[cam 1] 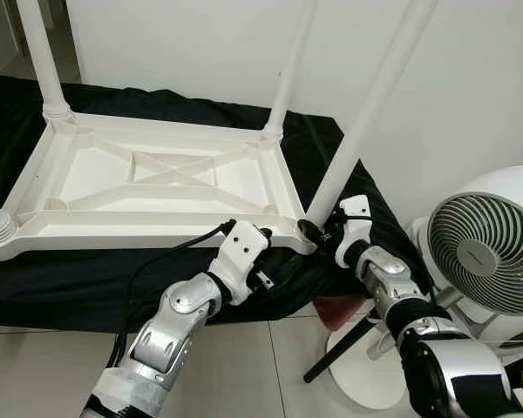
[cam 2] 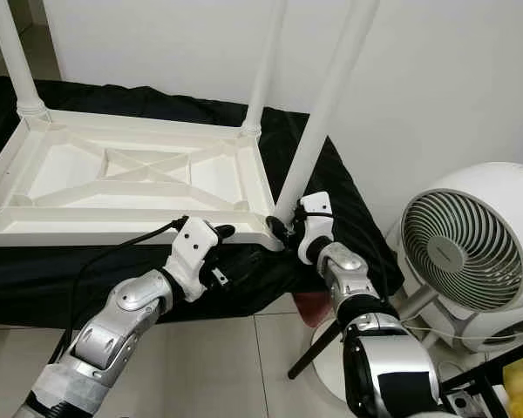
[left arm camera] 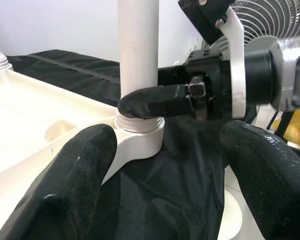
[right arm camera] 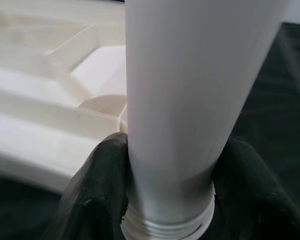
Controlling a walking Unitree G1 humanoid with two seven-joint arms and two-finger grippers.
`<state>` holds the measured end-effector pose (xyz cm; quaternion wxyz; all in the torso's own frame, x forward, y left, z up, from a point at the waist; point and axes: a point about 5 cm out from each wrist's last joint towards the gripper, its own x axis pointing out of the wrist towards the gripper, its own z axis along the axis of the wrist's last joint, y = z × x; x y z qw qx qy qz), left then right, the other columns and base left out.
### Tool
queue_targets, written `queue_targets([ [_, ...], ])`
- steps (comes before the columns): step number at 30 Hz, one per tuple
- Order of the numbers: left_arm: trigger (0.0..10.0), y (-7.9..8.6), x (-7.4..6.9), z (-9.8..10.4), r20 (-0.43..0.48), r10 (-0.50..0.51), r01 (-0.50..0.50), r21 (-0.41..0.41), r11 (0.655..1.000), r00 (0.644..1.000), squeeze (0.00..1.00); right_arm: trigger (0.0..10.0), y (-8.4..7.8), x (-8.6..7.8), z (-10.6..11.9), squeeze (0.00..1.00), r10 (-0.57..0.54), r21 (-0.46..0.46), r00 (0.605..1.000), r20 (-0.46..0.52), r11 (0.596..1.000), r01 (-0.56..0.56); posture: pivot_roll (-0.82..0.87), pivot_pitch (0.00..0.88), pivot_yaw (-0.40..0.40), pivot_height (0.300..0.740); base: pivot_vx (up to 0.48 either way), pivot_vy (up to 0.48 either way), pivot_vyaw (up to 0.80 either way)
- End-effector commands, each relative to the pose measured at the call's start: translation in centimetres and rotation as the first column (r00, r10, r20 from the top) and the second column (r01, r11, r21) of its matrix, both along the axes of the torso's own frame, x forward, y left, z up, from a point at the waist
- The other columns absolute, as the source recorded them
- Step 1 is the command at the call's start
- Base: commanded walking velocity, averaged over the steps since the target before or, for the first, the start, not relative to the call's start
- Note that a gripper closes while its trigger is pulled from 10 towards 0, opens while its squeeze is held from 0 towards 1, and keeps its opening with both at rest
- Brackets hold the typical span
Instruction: Building children table
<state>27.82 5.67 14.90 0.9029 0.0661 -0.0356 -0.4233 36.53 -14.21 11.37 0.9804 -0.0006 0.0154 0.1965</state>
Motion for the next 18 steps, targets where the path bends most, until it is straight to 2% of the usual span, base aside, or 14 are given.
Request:
queue_targets([
  [1,10.0,-0.7,-0.4,-0.1,-0.009,-0.065,0.065,0.007,0.998,0.998,0.0,10.0,-0.8,-0.2,-0.7,0.0,-0.097,-0.013,0.995,-0.033,0.995,0.096,-0.03,0.0,-0.185,0.74,0.0,0.0,0.0],
  [3,10.0,-0.4,-0.1,0.0,-0.001,-0.038,0.038,0.001,0.999,0.999,0.0,10.0,0.1,-0.9,-1.4,0.0,-0.268,0.02,0.962,-0.051,0.963,0.269,-0.03,0.0,-0.184,0.74,0.0,0.0,0.0],
  [4,10.0,-0.3,0.0,0.1,0.0,-0.025,0.025,-0.004,1.0,1.0,0.0,10.0,0.4,-1.2,-1.6,0.0,-0.316,0.029,0.947,-0.062,0.947,0.319,-0.03,0.0,-0.184,0.74,0.0,0.0,0.0],
  [8,10.0,-0.1,0.3,0.2,0.007,-0.013,0.013,-0.004,1.0,1.0,0.0,10.0,1.2,-1.8,-1.7,0.0,-0.387,0.034,0.92,-0.064,0.92,0.39,-0.03,0.0,-0.181,0.74,0.0,0.0,0.0],
  [9,10.0,0.1,0.3,0.2,0.011,-0.012,0.012,0.0,1.0,1.0,0.0,10.0,1.8,-2.3,-1.8,0.0,-0.443,0.053,0.894,-0.072,0.893,0.447,-0.03,0.0,-0.18,0.74,0.0,0.0,0.0],
  [13,10.0,0.2,0.3,0.2,0.012,-0.013,0.013,0.002,1.0,1.0,0.0,10.0,3.3,-2.6,-1.7,0.0,-0.4,0.103,0.912,-0.092,0.907,0.408,-0.03,0.0,-0.177,0.74,0.0,0.0,0.0],
  [18,10.0,0.1,0.2,0.2,0.006,-0.019,0.019,0.004,1.0,1.0,0.0,10.0,3.8,-2.9,-0.9,0.0,-0.356,0.131,0.933,-0.057,0.924,0.36,-0.04,0.0,-0.175,0.74,0.0,0.0,0.0],
])
